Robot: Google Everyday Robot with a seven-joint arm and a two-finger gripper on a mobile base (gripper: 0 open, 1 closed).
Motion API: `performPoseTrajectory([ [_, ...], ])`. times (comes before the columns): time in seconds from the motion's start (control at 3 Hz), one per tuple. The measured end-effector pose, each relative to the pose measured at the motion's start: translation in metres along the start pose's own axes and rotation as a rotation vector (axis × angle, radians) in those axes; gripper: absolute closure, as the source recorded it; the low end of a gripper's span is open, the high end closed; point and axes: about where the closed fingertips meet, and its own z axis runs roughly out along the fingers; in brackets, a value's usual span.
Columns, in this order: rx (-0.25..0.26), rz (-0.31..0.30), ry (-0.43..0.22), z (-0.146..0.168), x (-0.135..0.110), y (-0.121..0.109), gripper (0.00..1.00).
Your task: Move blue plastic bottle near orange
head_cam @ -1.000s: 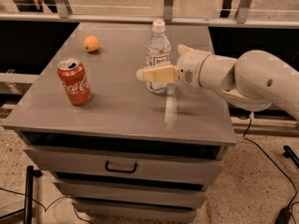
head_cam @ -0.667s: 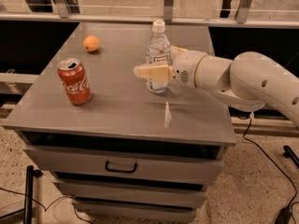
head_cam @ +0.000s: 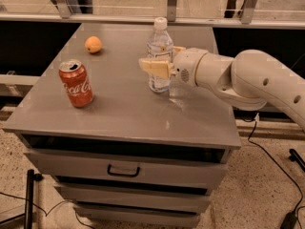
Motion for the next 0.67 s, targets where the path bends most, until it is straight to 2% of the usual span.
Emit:
performPoseTrajectory([
  [0.33, 0.028, 0.002, -0.029, 0.005, -0.02, -0.015, 0.87],
  [0.67, 0.063, -0.013, -0.062, 0.017, -0.049, -0.037, 1.0],
])
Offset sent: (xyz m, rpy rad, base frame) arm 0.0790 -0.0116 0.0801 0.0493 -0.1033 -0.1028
